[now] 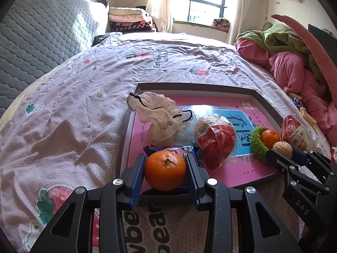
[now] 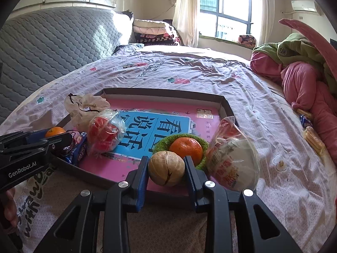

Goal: Organize objects
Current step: 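Lower the orange beside the biscuit pack with left tool while right tool lowers the walnut by the green ring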

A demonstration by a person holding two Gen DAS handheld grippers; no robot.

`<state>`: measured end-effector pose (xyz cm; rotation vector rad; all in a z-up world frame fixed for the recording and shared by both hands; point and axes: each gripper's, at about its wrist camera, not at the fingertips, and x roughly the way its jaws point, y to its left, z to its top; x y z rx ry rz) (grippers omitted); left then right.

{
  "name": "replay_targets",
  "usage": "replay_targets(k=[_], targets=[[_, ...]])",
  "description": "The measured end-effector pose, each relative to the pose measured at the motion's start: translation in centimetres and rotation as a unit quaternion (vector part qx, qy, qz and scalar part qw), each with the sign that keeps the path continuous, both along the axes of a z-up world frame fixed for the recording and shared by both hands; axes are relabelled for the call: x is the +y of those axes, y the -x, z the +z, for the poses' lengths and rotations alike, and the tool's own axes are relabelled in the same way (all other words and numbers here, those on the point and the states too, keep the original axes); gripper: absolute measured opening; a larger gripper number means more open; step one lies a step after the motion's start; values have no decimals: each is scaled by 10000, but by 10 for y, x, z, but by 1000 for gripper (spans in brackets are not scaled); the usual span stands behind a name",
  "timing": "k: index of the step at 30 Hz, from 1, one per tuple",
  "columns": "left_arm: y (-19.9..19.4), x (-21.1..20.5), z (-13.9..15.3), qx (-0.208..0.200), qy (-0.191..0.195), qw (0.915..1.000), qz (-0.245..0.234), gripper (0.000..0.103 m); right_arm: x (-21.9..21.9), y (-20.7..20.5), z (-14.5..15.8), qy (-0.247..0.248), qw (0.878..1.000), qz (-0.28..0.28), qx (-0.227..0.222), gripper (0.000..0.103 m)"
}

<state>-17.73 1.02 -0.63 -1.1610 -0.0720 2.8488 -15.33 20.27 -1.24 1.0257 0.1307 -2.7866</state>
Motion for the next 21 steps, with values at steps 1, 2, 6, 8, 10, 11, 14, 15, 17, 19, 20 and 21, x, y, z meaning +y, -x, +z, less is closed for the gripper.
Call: replay_targets(k=[1, 2, 6, 8, 10, 11, 14, 15, 17, 19, 20, 21], targets=[[0, 0, 0, -6, -12, 10000, 1, 40, 0, 0, 0, 4, 10000, -3, -2, 33], [1, -1, -1, -15, -31, 10000, 0, 40, 1, 0, 0, 15, 10000, -4, -2, 33], [2, -5, -1, -41, -161, 9999, 43, 41, 3, 0, -1, 24, 10000, -25, -2, 33], [3, -8, -1, -38, -237, 9997, 75, 41, 3, 1, -1, 40, 10000, -35, -1, 33], [4, -9, -2, -55, -260, 9996, 69, 41, 5, 2, -1, 62, 10000, -53, -7, 33], [3, -8, -2, -52, -259, 9996, 76, 41, 5, 2, -1, 74, 10000, -67, -9, 33], [4, -7, -1, -54, -216, 9997, 80, 41, 7, 3, 0, 115, 9999, -86, -10, 33], [4, -8, -1, -61, -233, 9997, 87, 41, 8, 3, 0, 118, 9999, -91, -10, 33], [4, -9, 0, -42, -251, 9996, 114, 41, 9, 3, 0, 133, 9999, -77, 0, 33], [4, -11, 0, -54, -298, 9995, 119, 41, 10, 3, 1, 134, 9999, -85, 9, 34], [4, -12, 0, -55, -304, 9994, 126, 42, 11, 3, 1, 130, 9999, -103, 10, 35], [4, -12, 0, -54, -293, 9995, 135, 44, 11, 3, 1, 137, 9998, -116, 9, 35]])
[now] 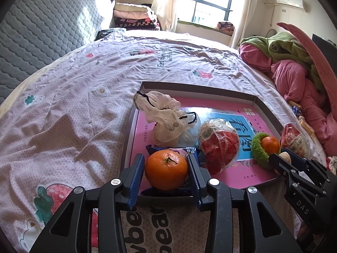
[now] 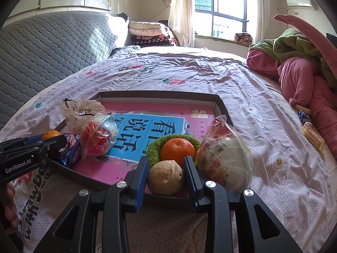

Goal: Organize objects
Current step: 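Lower the orange beside the biscuit pack with left tool while right tool lowers the walnut by the green ring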

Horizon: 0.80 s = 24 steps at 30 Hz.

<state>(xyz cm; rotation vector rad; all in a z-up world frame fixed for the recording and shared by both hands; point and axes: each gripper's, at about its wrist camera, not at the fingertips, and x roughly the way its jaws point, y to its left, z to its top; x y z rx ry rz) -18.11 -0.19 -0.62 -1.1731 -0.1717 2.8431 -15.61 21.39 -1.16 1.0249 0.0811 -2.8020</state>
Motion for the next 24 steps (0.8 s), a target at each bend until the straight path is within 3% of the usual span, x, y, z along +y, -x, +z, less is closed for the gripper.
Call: replay_targets(k=[11, 24], targets=[[-2, -3, 4, 38, -14, 10000, 55, 48, 0, -2, 2, -58, 10000, -15, 44, 38], [-5, -5, 9, 107, -24, 9999, 62, 55, -4, -5, 9, -154, 9996, 16, 234, 48]])
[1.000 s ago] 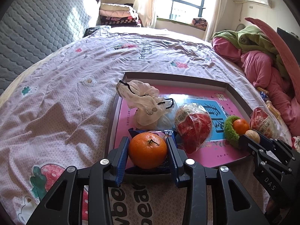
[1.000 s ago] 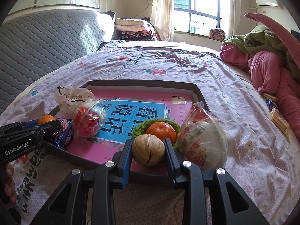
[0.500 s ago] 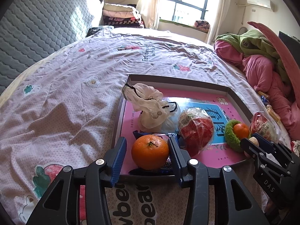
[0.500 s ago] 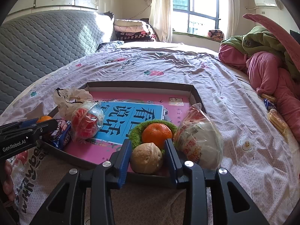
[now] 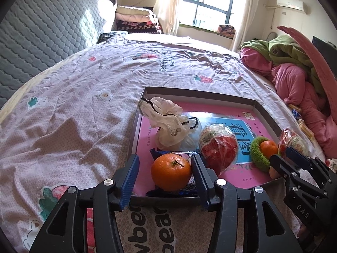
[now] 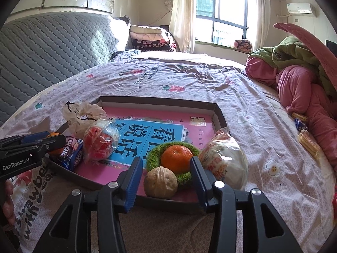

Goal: Organize objects
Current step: 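Lower the orange beside the biscuit pack with left tool while right tool lowers the walnut by the green ring, then open left tool on the orange while right tool releases the walnut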

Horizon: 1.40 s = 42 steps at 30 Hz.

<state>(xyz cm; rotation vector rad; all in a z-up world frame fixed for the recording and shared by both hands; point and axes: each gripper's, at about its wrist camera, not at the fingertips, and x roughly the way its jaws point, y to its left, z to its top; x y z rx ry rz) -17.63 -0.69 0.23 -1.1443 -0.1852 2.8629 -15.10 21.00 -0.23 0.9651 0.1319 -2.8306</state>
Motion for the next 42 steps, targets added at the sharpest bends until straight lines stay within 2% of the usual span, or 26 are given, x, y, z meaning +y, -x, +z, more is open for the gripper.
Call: replay_targets(k=[3, 29, 33, 42], targets=[[0, -1, 2, 22, 0, 10000, 29, 58, 0, 0, 1, -5, 10000, -7, 29, 49], [-6, 2, 12, 223, 188, 9995, 141, 60, 2, -7, 10, 32, 9998, -51, 215, 57], [-7, 3, 13, 249, 217, 9993, 153, 67, 3, -7, 12, 50, 9997, -66, 244, 57], [-11, 6, 19, 348, 261, 9989, 157, 70, 5, -9, 17, 101, 9993, -98, 334, 64]])
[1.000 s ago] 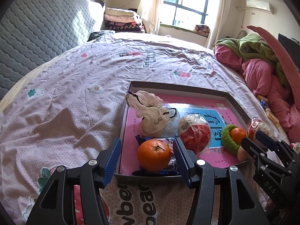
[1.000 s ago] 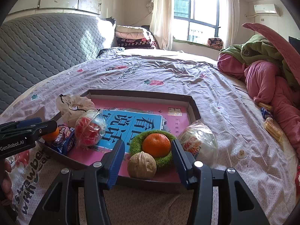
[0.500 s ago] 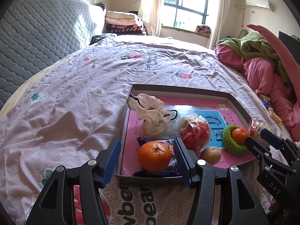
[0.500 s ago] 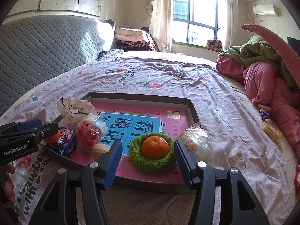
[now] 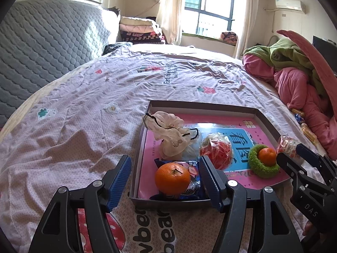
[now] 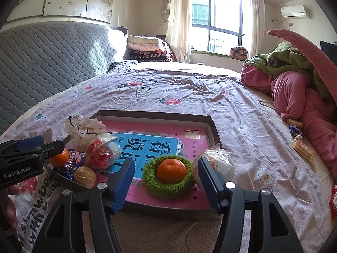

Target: Organize objects

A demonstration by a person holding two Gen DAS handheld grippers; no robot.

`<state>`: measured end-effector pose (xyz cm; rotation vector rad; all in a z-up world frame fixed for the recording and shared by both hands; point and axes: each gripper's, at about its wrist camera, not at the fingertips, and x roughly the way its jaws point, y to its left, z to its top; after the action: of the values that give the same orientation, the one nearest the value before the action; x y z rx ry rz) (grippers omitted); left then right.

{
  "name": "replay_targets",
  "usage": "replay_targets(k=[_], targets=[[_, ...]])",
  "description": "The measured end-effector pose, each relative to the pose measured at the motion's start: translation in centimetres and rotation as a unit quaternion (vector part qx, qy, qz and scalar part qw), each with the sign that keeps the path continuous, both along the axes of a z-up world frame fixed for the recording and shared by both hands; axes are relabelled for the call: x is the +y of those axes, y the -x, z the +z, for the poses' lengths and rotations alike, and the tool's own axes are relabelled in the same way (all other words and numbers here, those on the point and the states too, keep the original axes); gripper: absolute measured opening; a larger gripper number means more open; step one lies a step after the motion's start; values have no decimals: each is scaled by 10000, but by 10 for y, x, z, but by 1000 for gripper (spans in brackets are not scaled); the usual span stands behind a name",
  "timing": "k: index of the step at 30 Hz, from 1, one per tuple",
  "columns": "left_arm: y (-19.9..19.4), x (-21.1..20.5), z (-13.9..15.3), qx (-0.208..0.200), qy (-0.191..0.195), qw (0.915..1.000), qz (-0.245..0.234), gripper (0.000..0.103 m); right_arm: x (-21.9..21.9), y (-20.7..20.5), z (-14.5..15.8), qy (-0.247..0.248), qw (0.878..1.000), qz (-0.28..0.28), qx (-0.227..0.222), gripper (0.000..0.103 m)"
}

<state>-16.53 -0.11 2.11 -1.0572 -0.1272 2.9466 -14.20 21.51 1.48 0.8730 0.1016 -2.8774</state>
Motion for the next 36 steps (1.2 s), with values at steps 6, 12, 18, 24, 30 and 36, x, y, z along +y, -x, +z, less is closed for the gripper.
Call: replay_targets(k=[6, 12, 18, 24, 30, 36], targets=[[-4, 3, 4, 81, 25, 10000, -21, 73, 2, -1, 3, 52, 10000, -48, 49, 66], [-10, 9, 10, 204, 62, 9998, -47, 74, 3, -5, 7, 57, 9999, -75, 119, 69], [-16, 15, 17, 327, 79, 9994, -93, 76, 5, -11, 11, 69, 9997, -100, 194, 72], [-24, 19, 22, 459, 92, 9989, -98, 77, 7, -17, 18, 84, 9993, -152, 343, 76], [-33, 23, 26, 546, 149, 9983, -137, 78, 6, -24, 23, 98, 9989, -188, 424, 81], [-42, 28, 26, 564, 216, 9980, -178, 78, 4, -30, 29, 105, 9985, -202, 498, 88]])
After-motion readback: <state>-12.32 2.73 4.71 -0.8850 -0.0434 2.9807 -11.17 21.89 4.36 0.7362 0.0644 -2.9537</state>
